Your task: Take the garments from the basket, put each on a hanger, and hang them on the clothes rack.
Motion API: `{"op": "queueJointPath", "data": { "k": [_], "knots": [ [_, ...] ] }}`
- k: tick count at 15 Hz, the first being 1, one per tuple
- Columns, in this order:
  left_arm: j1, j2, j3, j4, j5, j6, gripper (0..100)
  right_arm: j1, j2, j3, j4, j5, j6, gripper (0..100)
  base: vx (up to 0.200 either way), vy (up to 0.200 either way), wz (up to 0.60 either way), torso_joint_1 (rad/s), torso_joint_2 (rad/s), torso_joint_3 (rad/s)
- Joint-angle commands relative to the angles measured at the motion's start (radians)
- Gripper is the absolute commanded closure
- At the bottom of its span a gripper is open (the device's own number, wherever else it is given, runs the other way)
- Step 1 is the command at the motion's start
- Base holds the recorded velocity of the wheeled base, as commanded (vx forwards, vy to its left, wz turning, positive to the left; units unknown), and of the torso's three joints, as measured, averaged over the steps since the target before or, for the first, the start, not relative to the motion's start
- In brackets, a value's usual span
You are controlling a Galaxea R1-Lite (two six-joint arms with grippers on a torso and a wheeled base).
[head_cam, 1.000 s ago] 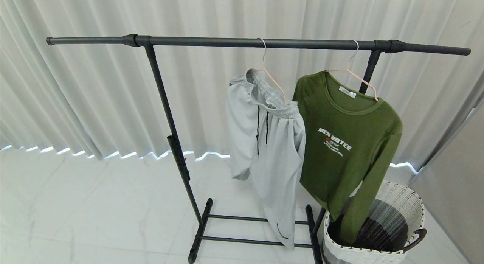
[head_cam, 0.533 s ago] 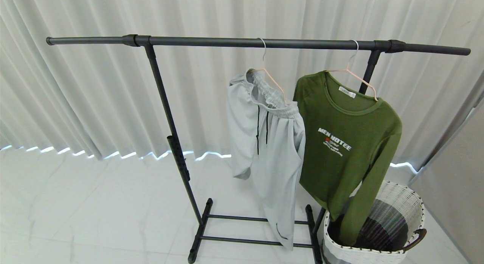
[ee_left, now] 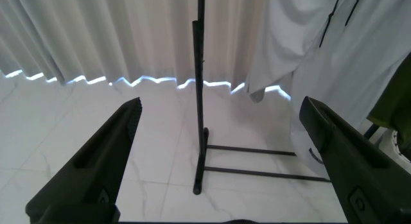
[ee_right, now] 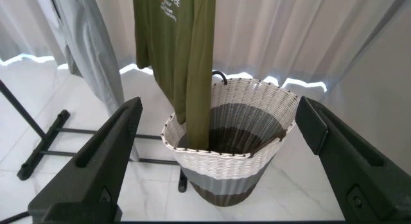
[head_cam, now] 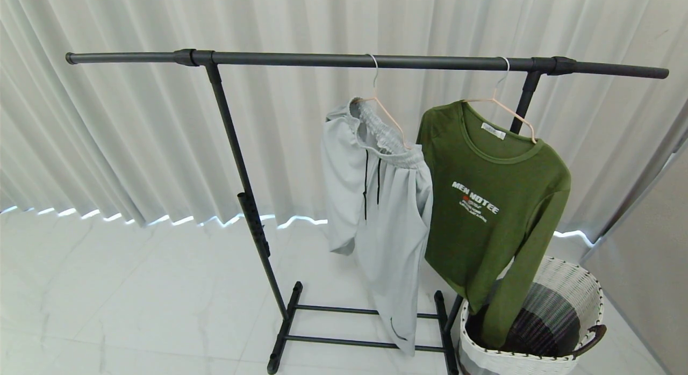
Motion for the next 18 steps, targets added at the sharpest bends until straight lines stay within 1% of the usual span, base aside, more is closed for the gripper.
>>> {"op": "queueJointPath", "data": {
  "k": [1, 18],
  "knots": [
    [-0.001, 0.000, 0.000, 0.000, 0.000, 0.001, 0, 0.000, 0.002, 0.000, 0.000, 0.000, 0.000, 0, 0.000, 0.000, 0.00, 0.000, 0.00, 0.000],
    [0.001, 0.000, 0.000, 0.000, 0.000, 0.001, 0, 0.000, 0.002, 0.000, 0.000, 0.000, -0.002, 0, 0.000, 0.000, 0.00, 0.000, 0.00, 0.000]
  ]
}}
